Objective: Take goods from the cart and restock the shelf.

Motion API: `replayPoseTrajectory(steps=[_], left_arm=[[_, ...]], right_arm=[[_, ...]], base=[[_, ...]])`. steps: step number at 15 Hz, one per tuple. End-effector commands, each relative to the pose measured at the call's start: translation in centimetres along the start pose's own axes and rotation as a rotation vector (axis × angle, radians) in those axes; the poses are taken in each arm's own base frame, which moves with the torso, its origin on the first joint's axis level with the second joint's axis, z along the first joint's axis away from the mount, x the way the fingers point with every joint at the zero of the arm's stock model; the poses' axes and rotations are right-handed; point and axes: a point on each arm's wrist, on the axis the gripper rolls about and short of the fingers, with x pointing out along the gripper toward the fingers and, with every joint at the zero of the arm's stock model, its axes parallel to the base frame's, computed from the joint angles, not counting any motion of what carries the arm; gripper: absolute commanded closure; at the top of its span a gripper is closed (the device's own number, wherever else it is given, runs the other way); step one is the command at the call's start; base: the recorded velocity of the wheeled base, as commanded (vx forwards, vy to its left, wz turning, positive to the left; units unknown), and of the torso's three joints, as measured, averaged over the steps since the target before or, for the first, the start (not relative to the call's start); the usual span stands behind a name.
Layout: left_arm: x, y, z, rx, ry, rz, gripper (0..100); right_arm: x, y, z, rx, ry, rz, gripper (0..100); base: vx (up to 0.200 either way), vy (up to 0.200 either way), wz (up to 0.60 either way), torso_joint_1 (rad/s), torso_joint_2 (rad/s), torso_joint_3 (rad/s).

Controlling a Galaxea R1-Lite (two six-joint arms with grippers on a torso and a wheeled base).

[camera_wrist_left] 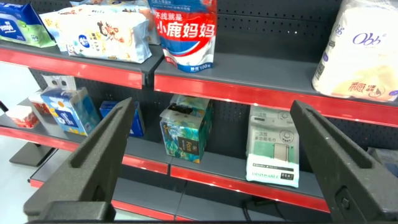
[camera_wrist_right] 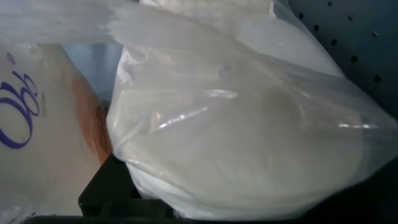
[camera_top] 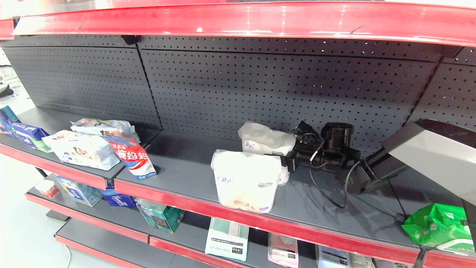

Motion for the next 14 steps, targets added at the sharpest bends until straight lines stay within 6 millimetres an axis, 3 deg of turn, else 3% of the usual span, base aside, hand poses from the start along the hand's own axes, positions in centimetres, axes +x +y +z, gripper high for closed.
replayPoseTrajectory(steps=[1, 7, 14], left_arm=[[0.0, 0.0, 0.0, -0.001, 0.0, 0.0, 0], [0.0, 0.0, 0.0, 0.001, 0.0, 0.0, 0], [0.0, 0.0, 0.0, 0.001, 0.0, 0.002, 0]], right_arm=[[0.0, 0.1, 0.1, -0.001, -0.001, 0.0, 100], [-1.2, 0.8, 0.7, 0.008, -0.01, 0.058, 100], [-0.9, 0.8, 1.1, 0.031, -0.047, 0.151, 100]], base=[[0.0, 0.0, 0.0, 0.0, 0.0, 0.0], [0.0, 0.0, 0.0, 0.0, 0.0, 0.0], [0.0, 0.0, 0.0, 0.0, 0.0, 0.0]])
